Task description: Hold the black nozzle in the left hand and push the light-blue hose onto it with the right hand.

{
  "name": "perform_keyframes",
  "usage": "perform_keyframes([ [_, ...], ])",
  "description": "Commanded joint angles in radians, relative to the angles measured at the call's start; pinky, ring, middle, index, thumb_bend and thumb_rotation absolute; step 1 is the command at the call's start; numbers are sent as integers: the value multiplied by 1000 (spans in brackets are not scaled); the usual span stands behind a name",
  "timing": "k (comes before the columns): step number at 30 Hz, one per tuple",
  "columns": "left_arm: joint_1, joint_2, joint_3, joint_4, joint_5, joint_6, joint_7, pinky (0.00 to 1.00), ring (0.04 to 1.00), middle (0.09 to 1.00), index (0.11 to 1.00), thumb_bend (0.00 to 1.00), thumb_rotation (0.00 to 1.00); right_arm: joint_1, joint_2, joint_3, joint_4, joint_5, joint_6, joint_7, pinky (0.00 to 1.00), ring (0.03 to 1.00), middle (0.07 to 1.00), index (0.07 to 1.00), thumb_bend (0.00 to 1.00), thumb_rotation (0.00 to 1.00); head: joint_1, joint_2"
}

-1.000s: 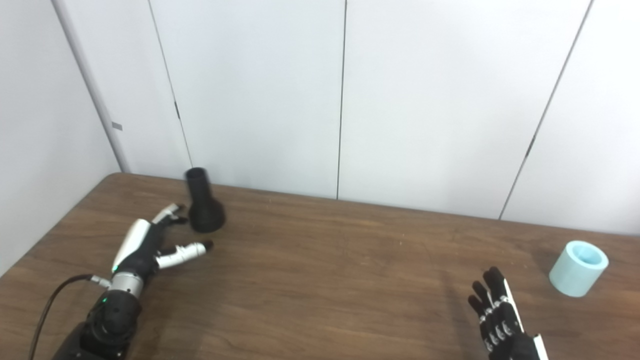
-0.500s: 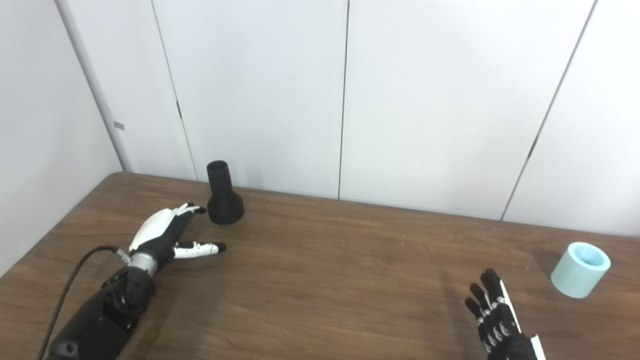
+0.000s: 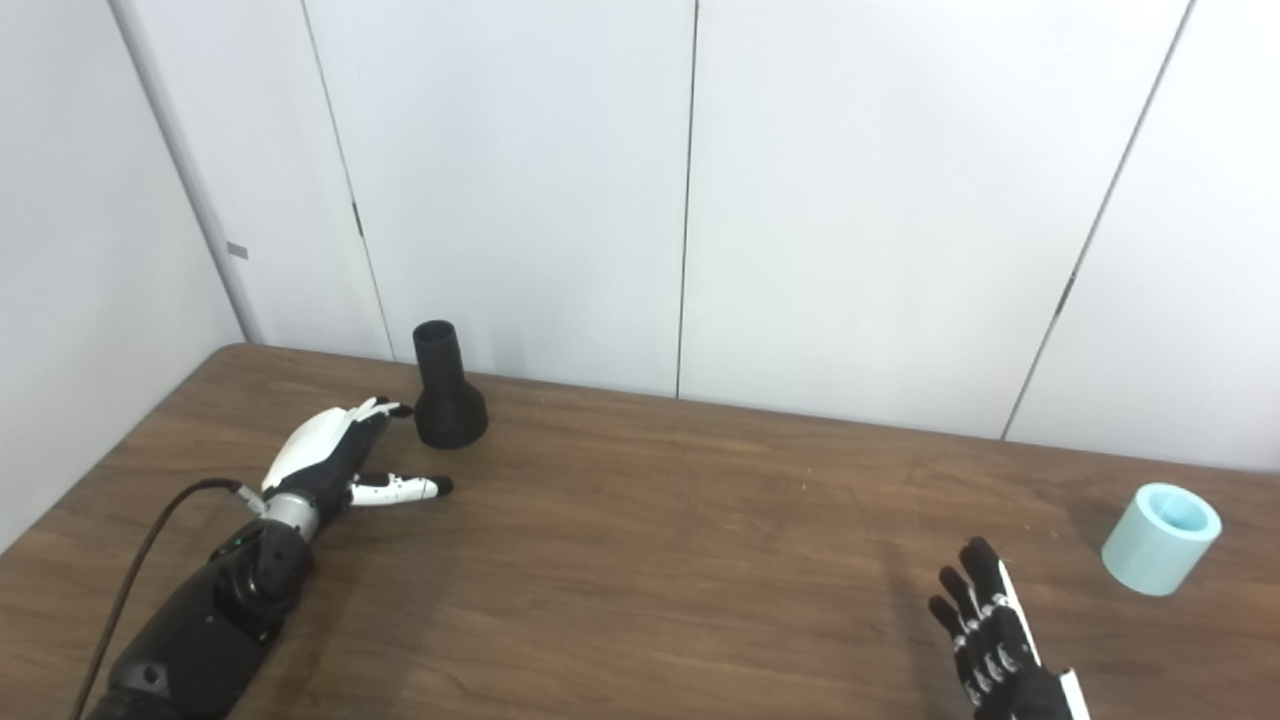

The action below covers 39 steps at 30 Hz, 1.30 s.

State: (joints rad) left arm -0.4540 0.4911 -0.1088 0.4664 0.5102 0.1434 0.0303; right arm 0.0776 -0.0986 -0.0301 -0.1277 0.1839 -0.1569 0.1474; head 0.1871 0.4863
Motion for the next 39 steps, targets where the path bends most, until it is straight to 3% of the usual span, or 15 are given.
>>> perform_keyframes([
  [1, -70, -7, -8, 15, -12, 6, -15, 1000, 1000, 997, 827, 881, 500, 59, 1, 5, 47, 5, 4, 9, 934, 977, 1000, 992, 753, 1000, 0, 2],
  [14, -186, -49, -43, 109, -8, -11, 3, 1000, 1000, 1000, 825, 901, 517, 69, 3, 10, 22, -1, 17, 7, 931, 973, 1000, 992, 752, 1000, -11, 6],
  [32, -244, -67, -82, 194, -6, -67, 23, 1000, 1000, 1000, 827, 889, 507, 76, 10, 16, 1, -30, 29, 0, 919, 964, 1000, 990, 723, 1000, -21, 10],
  [35, -250, -66, -80, 204, -8, -83, 35, 1000, 1000, 997, 825, 872, 500, 76, 12, 17, -1, -32, 30, -1, 918, 962, 1000, 990, 723, 1000, -23, 11],
  [39, -251, -69, -74, 228, 0, -140, 108, 1000, 984, 964, 791, 818, 547, 76, 13, 16, -2, -31, 32, -1, 918, 961, 1000, 990, 724, 1000, -24, 12],
])
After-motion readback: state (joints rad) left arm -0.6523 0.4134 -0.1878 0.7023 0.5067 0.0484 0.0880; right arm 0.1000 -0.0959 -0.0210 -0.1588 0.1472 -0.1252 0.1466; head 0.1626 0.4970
